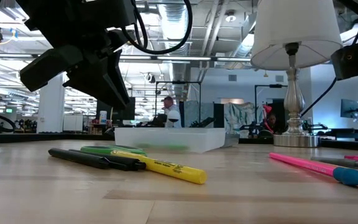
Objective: Pick & place school supplies into a supply box
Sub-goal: Put the pink pen into the gray supply box
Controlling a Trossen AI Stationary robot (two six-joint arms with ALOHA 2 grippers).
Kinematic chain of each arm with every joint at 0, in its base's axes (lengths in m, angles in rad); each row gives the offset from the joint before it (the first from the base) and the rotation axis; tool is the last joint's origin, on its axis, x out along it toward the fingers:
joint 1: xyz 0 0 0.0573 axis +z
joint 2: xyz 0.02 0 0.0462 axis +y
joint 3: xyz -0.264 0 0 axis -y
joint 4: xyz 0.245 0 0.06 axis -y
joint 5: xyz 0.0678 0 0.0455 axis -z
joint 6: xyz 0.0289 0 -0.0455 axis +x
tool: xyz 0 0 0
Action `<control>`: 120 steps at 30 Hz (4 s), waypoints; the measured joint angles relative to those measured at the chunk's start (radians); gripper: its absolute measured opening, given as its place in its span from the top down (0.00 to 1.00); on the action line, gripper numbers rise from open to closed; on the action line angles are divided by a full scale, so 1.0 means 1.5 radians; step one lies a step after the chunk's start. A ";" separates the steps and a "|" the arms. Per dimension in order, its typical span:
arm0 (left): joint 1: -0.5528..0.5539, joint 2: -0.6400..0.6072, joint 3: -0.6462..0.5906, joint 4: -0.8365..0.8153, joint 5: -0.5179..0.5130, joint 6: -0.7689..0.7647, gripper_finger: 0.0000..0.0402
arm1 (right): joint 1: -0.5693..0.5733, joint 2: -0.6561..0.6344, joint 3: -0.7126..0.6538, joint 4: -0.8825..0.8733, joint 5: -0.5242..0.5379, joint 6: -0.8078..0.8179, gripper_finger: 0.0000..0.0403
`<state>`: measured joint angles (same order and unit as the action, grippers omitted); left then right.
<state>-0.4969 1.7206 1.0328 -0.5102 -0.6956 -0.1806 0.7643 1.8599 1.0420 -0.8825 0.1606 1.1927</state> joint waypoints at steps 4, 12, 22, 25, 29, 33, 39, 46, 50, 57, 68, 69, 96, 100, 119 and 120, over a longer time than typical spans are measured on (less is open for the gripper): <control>0.000 0.000 0.000 0.000 0.000 0.000 0.77 | 0.000 0.000 0.000 0.000 0.001 0.000 0.90; 0.000 0.000 0.000 0.000 0.000 0.000 0.77 | 0.000 0.000 0.000 0.001 0.002 0.000 0.90; 0.000 0.000 0.000 0.000 0.000 0.000 0.77 | 0.001 0.001 0.000 0.000 0.029 0.001 0.94; 0.000 0.000 0.000 0.000 0.000 0.000 0.77 | 0.001 0.001 0.000 0.000 0.032 0.001 0.93; 0.000 0.000 0.000 0.000 0.000 0.000 0.77 | 0.007 0.002 0.000 0.000 0.045 0.000 0.92; 0.000 0.000 0.000 0.000 0.000 0.000 0.77 | 0.011 0.003 0.016 -0.017 0.061 0.000 0.93; 0.000 0.000 0.000 0.000 0.000 0.000 0.77 | 0.019 0.007 0.047 -0.045 0.104 -0.014 0.94; 0.000 0.000 0.000 -0.010 -0.037 0.001 0.77 | 0.017 0.005 0.057 -0.063 0.124 -0.029 0.94; -0.004 -0.001 0.000 -0.024 -0.133 0.001 0.77 | 0.005 0.004 0.057 -0.077 0.143 -0.033 0.94; -0.036 -0.004 0.018 -0.052 -0.290 0.001 0.77 | -0.029 0.003 0.059 -0.085 0.209 -0.073 0.94; -0.121 -0.004 0.023 -0.150 -0.497 -0.067 0.77 | -0.124 0.002 0.133 -0.085 0.341 -0.241 0.93; -0.128 -0.004 0.023 -0.170 -0.505 -0.086 0.77 | -0.136 0.002 0.143 -0.081 0.352 -0.264 0.94; -0.223 -0.004 0.023 -0.355 -0.521 -0.278 0.77 | -0.495 0.006 0.194 0.305 0.173 -0.731 0.93; -0.223 -0.004 0.023 -0.355 -0.521 -0.278 0.77 | -0.507 0.006 0.194 0.310 0.160 -0.732 0.93; -0.223 -0.004 0.023 -0.372 -0.522 -0.295 0.77 | -0.511 0.007 0.194 0.317 0.130 -0.713 0.90; -0.223 -0.004 0.023 -0.372 -0.522 -0.295 0.77 | -0.511 0.007 0.194 0.317 0.130 -0.713 0.90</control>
<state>-0.8310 1.7142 1.0668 -1.0683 -1.4784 -0.6235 -0.0025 1.8698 1.3323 -0.4065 0.3561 0.1230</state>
